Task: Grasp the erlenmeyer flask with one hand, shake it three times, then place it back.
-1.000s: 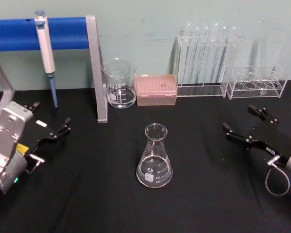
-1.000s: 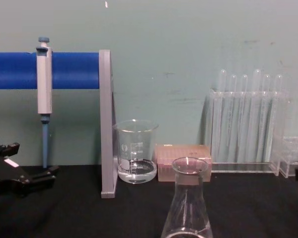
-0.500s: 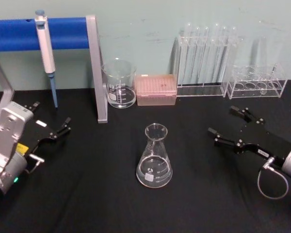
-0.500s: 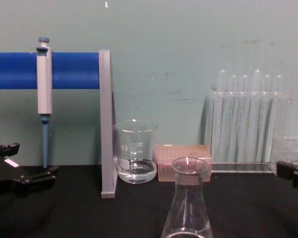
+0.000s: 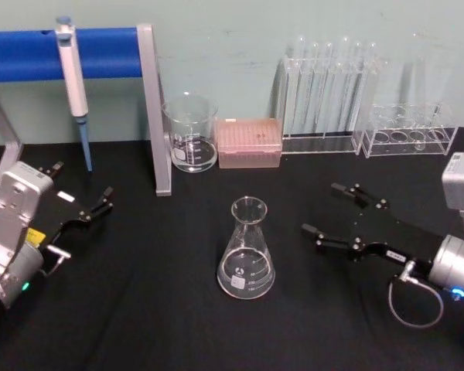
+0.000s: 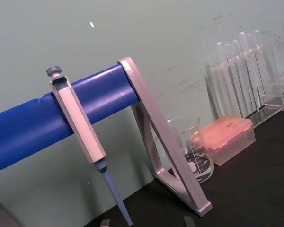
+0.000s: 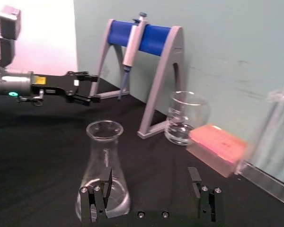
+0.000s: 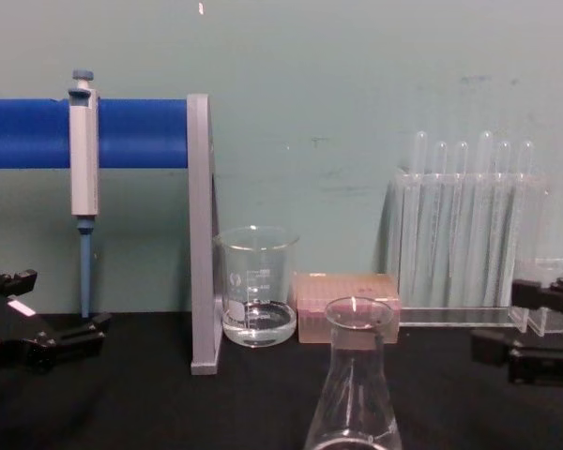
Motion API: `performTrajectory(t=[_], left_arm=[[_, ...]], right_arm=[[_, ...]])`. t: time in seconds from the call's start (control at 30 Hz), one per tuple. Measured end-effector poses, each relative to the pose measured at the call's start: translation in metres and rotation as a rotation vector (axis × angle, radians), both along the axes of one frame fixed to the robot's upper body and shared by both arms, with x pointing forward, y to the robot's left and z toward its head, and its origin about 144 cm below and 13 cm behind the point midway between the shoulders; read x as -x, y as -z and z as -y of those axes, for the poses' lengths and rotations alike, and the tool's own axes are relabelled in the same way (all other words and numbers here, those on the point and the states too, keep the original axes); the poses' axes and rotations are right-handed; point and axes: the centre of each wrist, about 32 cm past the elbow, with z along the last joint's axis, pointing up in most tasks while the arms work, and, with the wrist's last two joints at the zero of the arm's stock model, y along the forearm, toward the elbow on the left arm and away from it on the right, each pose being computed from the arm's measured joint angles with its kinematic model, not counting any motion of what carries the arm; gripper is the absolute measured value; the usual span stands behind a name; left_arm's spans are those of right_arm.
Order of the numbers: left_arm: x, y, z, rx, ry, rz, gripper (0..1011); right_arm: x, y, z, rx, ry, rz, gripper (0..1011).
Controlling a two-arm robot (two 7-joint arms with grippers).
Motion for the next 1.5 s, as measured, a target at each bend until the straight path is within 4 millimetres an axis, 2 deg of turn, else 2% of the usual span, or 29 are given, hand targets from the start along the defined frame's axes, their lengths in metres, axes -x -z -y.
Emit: performTrajectory(t=[0.73,1.5], left_arm=[[0.0,0.0,0.0,0.0,0.0,0.0,1001],[0.0,0.0,0.0,0.0,0.0,0.0,1001]], right_arm=[[-0.026,0.008,-0.031,-0.033,-0.192,-0.048,1003],[-0.047,0.017,-0.05,-0.055,-0.238,-0.082,1002]])
